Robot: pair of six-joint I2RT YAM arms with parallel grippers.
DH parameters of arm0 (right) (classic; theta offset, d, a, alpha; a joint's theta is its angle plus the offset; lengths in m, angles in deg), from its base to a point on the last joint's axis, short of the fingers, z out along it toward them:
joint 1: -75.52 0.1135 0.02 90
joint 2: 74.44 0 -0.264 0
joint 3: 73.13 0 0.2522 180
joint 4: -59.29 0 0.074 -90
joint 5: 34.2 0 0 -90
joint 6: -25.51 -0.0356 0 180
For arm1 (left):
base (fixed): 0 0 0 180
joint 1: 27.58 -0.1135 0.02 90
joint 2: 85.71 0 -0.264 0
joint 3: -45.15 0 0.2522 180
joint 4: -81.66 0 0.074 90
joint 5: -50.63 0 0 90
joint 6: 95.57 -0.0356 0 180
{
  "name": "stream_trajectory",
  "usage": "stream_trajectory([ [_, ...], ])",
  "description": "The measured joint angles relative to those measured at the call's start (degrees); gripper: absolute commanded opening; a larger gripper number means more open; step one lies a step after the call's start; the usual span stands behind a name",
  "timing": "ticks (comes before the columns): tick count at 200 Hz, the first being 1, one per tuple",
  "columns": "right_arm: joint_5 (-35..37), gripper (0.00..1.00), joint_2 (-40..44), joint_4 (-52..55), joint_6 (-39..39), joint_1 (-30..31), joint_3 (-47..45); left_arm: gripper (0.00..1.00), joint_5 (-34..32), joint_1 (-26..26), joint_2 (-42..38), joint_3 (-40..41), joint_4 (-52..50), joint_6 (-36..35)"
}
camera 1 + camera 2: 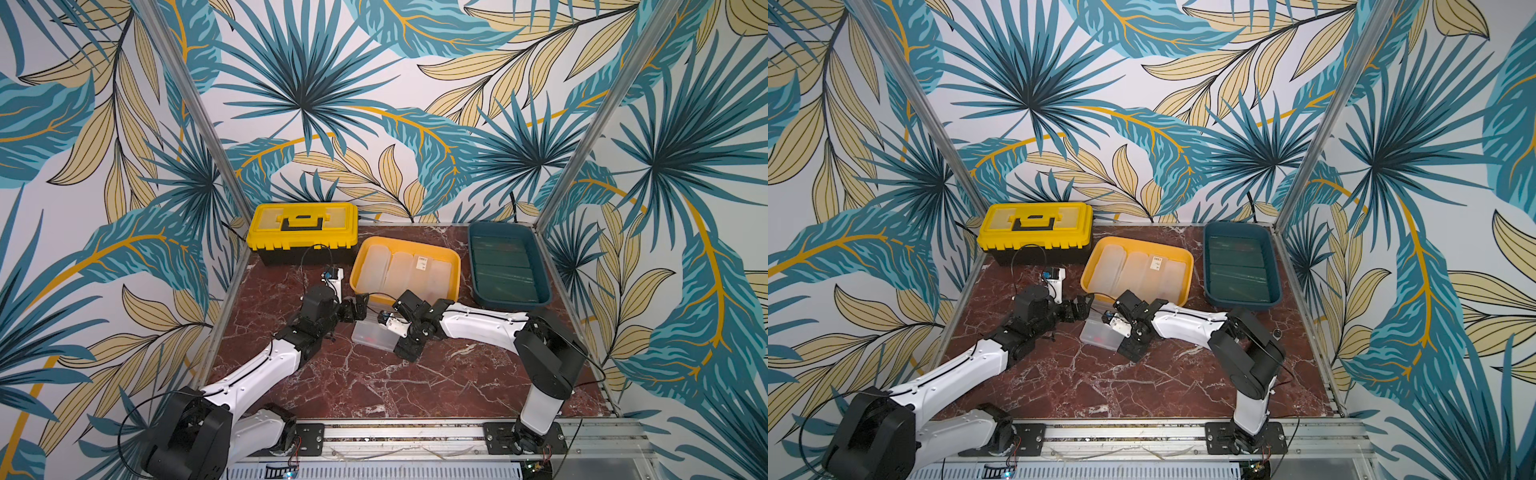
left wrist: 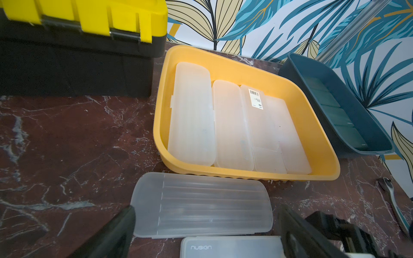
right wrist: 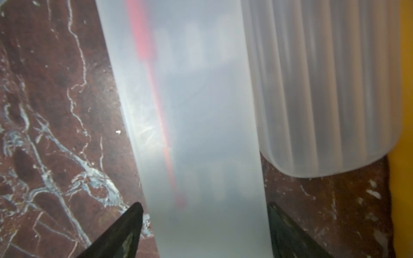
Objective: Place the pencil cases by color into the storage box
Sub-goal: Pick up the pencil case from the center of the board.
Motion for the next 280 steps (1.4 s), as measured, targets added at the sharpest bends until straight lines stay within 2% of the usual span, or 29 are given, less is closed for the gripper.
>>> stream_trajectory([
  [33,1.75,0.82,-1.70,0.68,-0.02,1.20,1.01,1.00,-1.18,0.00,-0.70,0.26,0.00,0.33],
  [66,2.75,0.72,-2.12,0.74,-0.07,1.70,1.11,1.00,-2.93,-0.02,-1.88,0.94,-0.02,0.92],
  [94,2.91,0.71,-0.98,0.31,-0.33,2.08,0.07,1.00,-5.20,-0.11,-4.79,2.03,0.00,1.53],
  [206,2.19,0.70,20.48,-3.98,-7.87,2.05,-10.54,1.00,-7.50,-0.13,-11.13,5.01,1.29,2.86],
  [280,10.73,0.71,29.22,-5.66,-16.20,-0.11,-10.75,1.00,-6.73,-0.11,-15.15,7.37,4.11,2.69],
])
